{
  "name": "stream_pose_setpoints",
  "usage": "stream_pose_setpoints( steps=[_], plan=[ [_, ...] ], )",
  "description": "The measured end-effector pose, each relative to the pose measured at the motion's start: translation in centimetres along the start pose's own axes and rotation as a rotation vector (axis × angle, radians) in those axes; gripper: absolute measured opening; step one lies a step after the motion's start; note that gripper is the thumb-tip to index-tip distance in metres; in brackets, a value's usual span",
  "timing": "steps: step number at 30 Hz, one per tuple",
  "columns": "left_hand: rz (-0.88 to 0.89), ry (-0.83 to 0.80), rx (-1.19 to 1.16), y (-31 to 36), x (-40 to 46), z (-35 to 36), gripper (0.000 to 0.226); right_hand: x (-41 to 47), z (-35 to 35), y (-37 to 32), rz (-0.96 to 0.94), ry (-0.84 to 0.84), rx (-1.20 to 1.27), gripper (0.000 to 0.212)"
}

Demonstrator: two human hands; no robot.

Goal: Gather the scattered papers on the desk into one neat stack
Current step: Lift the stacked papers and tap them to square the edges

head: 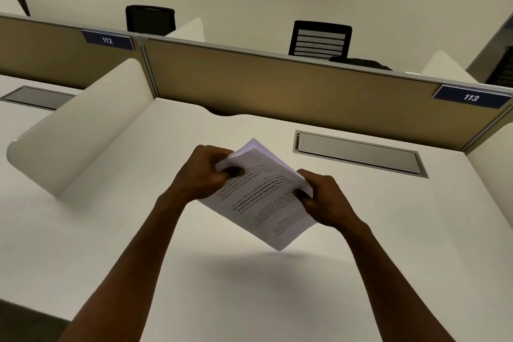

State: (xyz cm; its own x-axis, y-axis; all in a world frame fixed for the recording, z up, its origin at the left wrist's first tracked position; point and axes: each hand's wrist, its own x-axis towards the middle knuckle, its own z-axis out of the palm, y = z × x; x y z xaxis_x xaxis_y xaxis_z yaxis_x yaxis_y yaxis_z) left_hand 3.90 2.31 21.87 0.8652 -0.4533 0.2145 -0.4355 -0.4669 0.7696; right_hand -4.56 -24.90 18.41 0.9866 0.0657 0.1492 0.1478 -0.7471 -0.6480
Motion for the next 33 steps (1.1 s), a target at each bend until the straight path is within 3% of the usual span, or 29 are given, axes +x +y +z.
stream_pose_setpoints(
  steps=[4,6,8,11,13,15,17,21,28,31,33],
  plan=[
    [-0.040,0.130,-0.138,-2.0,-1.4,1.1,0.011,-0.2,-1.4,1.3,0.014,0.063,0.066,0.024],
    [-0.099,0.216,-0.244,-3.0,-2.1,1.1,0.011,-0.8,-1.8,2.8,0.086,0.151,0.153,0.053],
    [-0.151,0.267,-0.320,-4.1,-2.7,1.0,0.013,-1.5,-1.2,3.9,0.226,0.195,0.439,0.082],
    [-0.230,0.293,-0.447,-5.4,-3.3,1.4,0.007,-2.4,1.0,5.2,0.327,0.193,0.826,0.101],
    [-0.291,0.305,-0.518,-6.1,-3.7,1.9,0.007,-2.5,2.3,5.4,0.335,0.196,0.931,0.083],
    [-0.337,0.308,-0.566,-6.8,-4.0,2.3,0.010,-2.2,3.5,5.2,0.333,0.225,0.908,0.046],
    [-0.345,0.313,-0.580,-7.4,-4.4,2.7,0.013,-2.0,4.5,5.1,0.344,0.277,0.868,0.030],
    [-0.344,0.320,-0.512,-9.2,-5.6,3.5,0.007,-2.2,6.2,5.9,0.401,0.328,0.803,0.025],
    [-0.468,0.338,-0.314,-11.7,-7.3,6.9,0.030,-3.9,8.9,7.4,0.487,0.274,0.654,0.021],
    [-0.388,0.398,-0.219,-11.2,-7.3,7.0,0.026,-3.7,8.6,7.3,0.468,0.313,0.608,0.022],
    [-0.246,0.415,-0.202,-11.0,-7.6,7.0,0.035,-3.7,8.4,7.3,0.454,0.340,0.597,0.022]
  ],
)
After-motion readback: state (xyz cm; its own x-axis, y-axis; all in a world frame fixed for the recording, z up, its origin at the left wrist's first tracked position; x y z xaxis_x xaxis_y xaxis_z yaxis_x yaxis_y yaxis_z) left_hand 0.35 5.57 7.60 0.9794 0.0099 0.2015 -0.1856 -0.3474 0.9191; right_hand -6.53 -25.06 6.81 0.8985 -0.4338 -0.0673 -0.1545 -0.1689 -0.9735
